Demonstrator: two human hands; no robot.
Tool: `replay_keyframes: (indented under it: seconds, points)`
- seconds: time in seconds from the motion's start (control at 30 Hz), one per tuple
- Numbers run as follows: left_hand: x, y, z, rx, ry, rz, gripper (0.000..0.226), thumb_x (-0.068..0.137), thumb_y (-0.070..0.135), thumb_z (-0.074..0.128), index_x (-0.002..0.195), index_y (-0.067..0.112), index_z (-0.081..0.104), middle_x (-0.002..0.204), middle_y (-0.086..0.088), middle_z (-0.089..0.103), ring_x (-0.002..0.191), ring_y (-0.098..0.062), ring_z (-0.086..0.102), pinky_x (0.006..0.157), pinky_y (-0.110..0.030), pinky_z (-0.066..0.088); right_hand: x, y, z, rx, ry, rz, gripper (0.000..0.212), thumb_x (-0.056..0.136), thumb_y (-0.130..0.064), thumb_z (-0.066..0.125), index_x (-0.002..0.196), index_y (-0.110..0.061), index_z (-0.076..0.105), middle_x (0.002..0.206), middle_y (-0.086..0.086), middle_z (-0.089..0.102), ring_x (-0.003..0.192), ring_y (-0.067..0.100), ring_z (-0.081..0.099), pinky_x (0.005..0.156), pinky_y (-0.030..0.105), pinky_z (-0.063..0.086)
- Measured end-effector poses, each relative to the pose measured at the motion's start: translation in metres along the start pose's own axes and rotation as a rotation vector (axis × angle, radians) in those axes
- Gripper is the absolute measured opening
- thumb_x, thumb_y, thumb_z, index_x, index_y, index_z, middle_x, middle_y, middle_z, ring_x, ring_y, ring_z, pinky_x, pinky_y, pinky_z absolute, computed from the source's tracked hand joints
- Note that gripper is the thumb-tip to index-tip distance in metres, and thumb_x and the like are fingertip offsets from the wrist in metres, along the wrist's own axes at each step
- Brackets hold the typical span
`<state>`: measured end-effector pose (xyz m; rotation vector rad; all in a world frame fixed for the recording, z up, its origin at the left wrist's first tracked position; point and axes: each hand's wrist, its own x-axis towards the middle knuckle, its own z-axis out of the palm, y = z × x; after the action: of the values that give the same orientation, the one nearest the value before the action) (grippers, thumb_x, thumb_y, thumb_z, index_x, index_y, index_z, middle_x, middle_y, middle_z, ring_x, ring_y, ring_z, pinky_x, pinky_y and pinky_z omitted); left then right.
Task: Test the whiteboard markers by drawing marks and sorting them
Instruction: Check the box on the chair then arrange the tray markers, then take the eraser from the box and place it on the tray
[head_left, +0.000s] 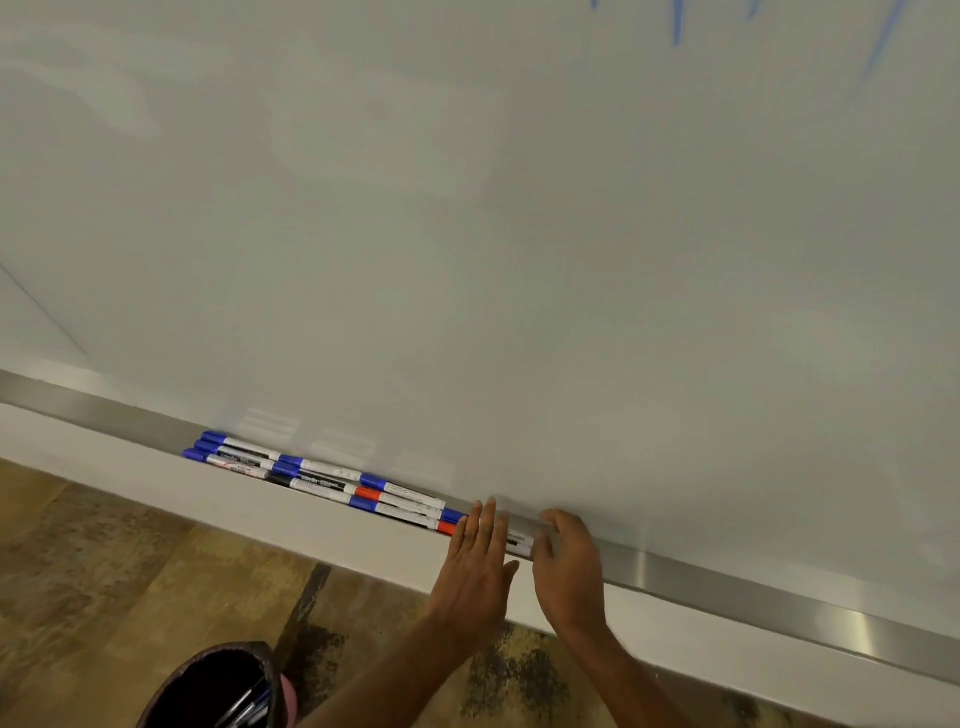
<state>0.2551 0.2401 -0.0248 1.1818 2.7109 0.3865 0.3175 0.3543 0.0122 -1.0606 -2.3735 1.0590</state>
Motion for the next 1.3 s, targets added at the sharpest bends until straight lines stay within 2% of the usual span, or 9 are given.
replay_keyframes:
  seconds: [0.03, 0.1, 0.17, 0.33, 0.47, 0.77, 0.9, 1.2, 1.3]
  points:
    - [-0.001, 0.004, -0.011, -0.022, 0.019, -0.003, 0.06, 0.108, 0.045, 0.009, 0.153, 0.01, 0.029, 0.159, -0.011, 0.032, 0.146, -0.029, 0.032, 0.121, -0.04, 0.015, -0.002, -0.004, -0.005, -0.02, 0.025, -0.043, 0.024, 0.098, -0.018, 0.059, 0.122, -0.015, 0.065, 0.121, 0.0, 0.067, 0.113, 0.018, 0.063, 0.099, 0.032, 0.052]
    - [-0.001, 0.012, -0.035, -0.099, 0.017, 0.021, 0.072, 0.1, 0.059, -0.009, 0.157, 0.017, 0.004, 0.166, -0.005, -0.001, 0.153, -0.026, 0.0, 0.124, -0.039, -0.009, -0.007, -0.014, -0.015, -0.065, 0.086, -0.131, 0.025, 0.097, -0.021, 0.061, 0.121, -0.017, 0.065, 0.126, 0.001, 0.066, 0.118, 0.02, 0.06, 0.102, 0.031, 0.046]
    - [-0.003, 0.017, -0.046, -0.161, 0.048, 0.109, 0.077, 0.092, 0.065, -0.018, 0.156, 0.023, -0.007, 0.163, 0.001, -0.019, 0.152, -0.021, -0.018, 0.122, -0.037, -0.016, -0.013, -0.022, -0.026, -0.123, 0.168, -0.215, 0.024, 0.095, -0.019, 0.065, 0.119, -0.016, 0.068, 0.126, 0.003, 0.067, 0.121, 0.023, 0.059, 0.103, 0.033, 0.042]
    - [0.0, 0.029, -0.066, -0.089, 0.188, 0.252, 0.057, 0.108, 0.041, 0.03, 0.158, 0.014, 0.019, 0.166, -0.007, 0.012, 0.153, -0.025, 0.011, 0.123, -0.036, 0.0, -0.03, -0.036, -0.061, -0.308, 0.355, -0.376, 0.027, 0.096, -0.026, 0.058, 0.119, -0.017, 0.069, 0.13, 0.004, 0.066, 0.128, 0.026, 0.056, 0.108, 0.042, 0.043]
    - [-0.001, 0.062, -0.088, -0.112, 0.225, 0.311, 0.061, 0.108, 0.051, 0.02, 0.159, 0.019, 0.017, 0.168, 0.0, 0.003, 0.154, -0.019, 0.0, 0.124, -0.034, -0.005, -0.044, -0.037, -0.103, -0.405, 0.435, -0.409, 0.029, 0.097, -0.027, 0.056, 0.123, -0.018, 0.067, 0.138, 0.004, 0.061, 0.136, 0.025, 0.049, 0.113, 0.047, 0.039]
    - [-0.039, 0.196, -0.102, -0.143, 0.315, 0.55, 0.063, 0.107, 0.053, 0.02, 0.157, 0.015, 0.025, 0.167, -0.006, 0.015, 0.154, -0.025, 0.01, 0.123, -0.039, 0.004, -0.108, 0.0, -0.221, -0.469, 0.61, -0.307, 0.035, 0.101, -0.031, 0.049, 0.131, -0.018, 0.062, 0.149, 0.006, 0.052, 0.145, 0.025, 0.037, 0.121, 0.049, 0.025]
    - [-0.076, 0.274, -0.082, -0.169, 0.324, 0.605, 0.063, 0.106, 0.053, 0.025, 0.158, 0.016, 0.024, 0.167, -0.004, 0.013, 0.155, -0.019, 0.0, 0.125, -0.039, 0.0, -0.161, 0.04, -0.289, -0.441, 0.67, -0.234, 0.04, 0.105, -0.034, 0.035, 0.132, -0.017, 0.06, 0.15, 0.006, 0.05, 0.147, 0.025, 0.034, 0.117, 0.053, 0.03]
    - [-0.155, 0.451, -0.042, -0.177, 0.286, 0.735, 0.065, 0.104, 0.055, 0.022, 0.158, 0.018, 0.022, 0.168, -0.002, 0.011, 0.155, -0.018, 0.001, 0.124, -0.031, -0.003, -0.268, 0.156, -0.443, -0.534, 0.804, 0.006, 0.034, 0.103, -0.031, 0.049, 0.135, -0.021, 0.056, 0.153, 0.003, 0.045, 0.148, 0.022, 0.028, 0.124, 0.044, 0.014]
    - [-0.167, 0.501, -0.033, -0.148, 0.252, 0.812, 0.065, 0.104, 0.056, 0.02, 0.157, 0.017, 0.024, 0.167, -0.003, 0.011, 0.155, -0.02, 0.003, 0.126, -0.039, 0.009, -0.292, 0.185, -0.475, -0.524, 0.833, 0.092, 0.037, 0.104, -0.035, 0.042, 0.135, -0.02, 0.056, 0.154, 0.003, 0.044, 0.149, 0.022, 0.027, 0.124, 0.048, 0.017]
